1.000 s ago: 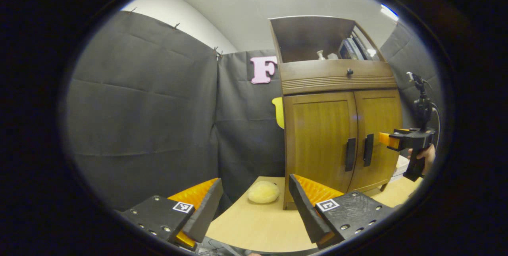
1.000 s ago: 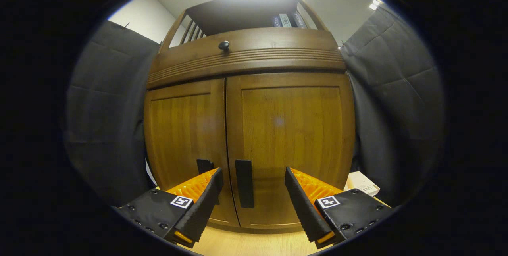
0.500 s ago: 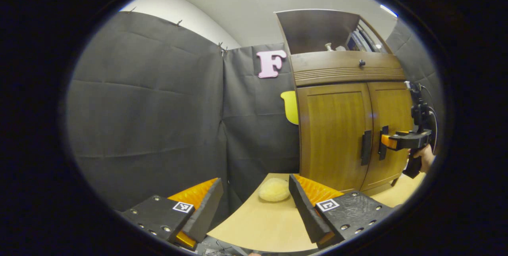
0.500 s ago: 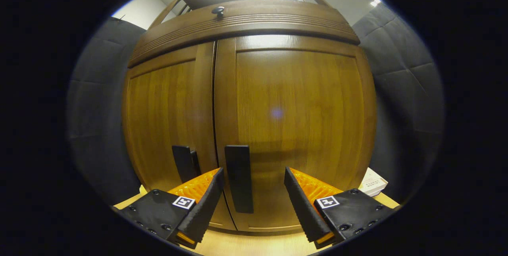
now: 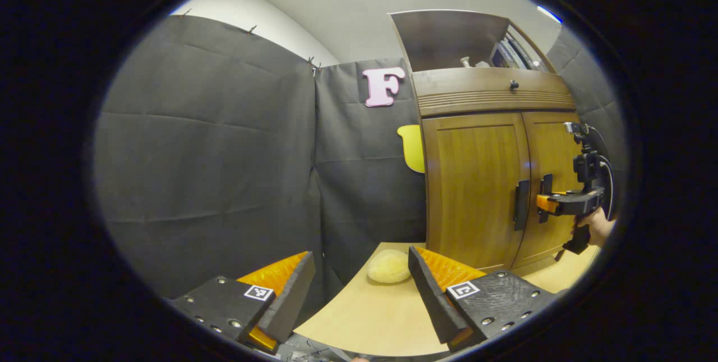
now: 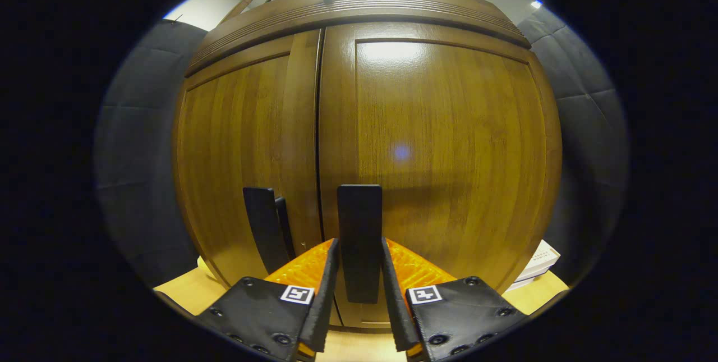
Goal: Open the right door of the double-door shoe cabinet with the right hand, and open the left door with the left hand.
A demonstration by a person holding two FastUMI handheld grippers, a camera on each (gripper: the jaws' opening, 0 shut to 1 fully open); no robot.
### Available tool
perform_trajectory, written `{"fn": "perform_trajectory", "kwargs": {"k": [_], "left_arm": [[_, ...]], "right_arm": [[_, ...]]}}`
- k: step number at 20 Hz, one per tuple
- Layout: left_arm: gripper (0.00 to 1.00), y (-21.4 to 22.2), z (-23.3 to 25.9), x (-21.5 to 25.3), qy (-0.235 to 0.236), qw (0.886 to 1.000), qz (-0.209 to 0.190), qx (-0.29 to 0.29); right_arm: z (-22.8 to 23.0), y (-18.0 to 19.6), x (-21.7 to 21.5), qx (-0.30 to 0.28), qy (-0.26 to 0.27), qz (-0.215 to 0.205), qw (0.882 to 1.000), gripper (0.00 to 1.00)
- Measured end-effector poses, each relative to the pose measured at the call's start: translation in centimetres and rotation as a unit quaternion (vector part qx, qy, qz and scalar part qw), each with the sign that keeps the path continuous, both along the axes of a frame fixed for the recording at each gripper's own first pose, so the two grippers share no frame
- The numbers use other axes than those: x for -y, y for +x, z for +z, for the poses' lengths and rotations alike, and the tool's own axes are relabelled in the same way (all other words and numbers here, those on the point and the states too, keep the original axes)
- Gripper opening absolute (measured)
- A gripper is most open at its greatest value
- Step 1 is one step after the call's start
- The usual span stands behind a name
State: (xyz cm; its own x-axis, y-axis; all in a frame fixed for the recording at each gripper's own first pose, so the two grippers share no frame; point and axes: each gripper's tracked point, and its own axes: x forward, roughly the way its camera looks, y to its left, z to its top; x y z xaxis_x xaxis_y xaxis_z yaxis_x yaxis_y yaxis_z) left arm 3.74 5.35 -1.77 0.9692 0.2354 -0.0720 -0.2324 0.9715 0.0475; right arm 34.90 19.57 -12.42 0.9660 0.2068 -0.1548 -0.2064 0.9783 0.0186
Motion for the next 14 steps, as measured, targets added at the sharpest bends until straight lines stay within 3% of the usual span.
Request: {"fn": "perform_trajectory", "kwargs": {"k": [1, 2, 3, 4, 5, 14], "left_arm": [[0.98, 0.1, 0.0, 0.1, -0.001, 1.000, -0.001, 0.000], [0.98, 0.1, 0.0, 0.1, -0.003, 1.000, -0.001, 0.001], [0.98, 0.1, 0.0, 0.1, -0.004, 1.000, -0.002, 0.002], [0.98, 0.2, 0.0, 0.1, -0.005, 1.000, -0.003, 0.004], [0.98, 0.2, 0.0, 0.1, -0.005, 1.000, -0.004, 0.007], [0.98, 0.3, 0.2, 0.0, -0.010, 0.999, -0.018, 0.028]], "right_arm": [[-0.1, 0.8, 0.2, -0.001, 0.001, -0.004, 1.000, 0.44], [0.0, 0.0, 0.1, -0.005, 0.005, -0.001, 1.000, 0.28], [0.1, 0.1, 0.2, -0.009, 0.009, 0.000, 1.000, 0.30], [0.1, -0.1, 0.2, -0.012, 0.009, 0.002, 1.000, 0.19], [-0.1, -0.1, 0.2, -0.017, 0.007, 0.004, 1.000, 0.16], [0.7, -4.4, 1.3, -0.034, 0.024, 0.039, 0.998, 0.19]]}}
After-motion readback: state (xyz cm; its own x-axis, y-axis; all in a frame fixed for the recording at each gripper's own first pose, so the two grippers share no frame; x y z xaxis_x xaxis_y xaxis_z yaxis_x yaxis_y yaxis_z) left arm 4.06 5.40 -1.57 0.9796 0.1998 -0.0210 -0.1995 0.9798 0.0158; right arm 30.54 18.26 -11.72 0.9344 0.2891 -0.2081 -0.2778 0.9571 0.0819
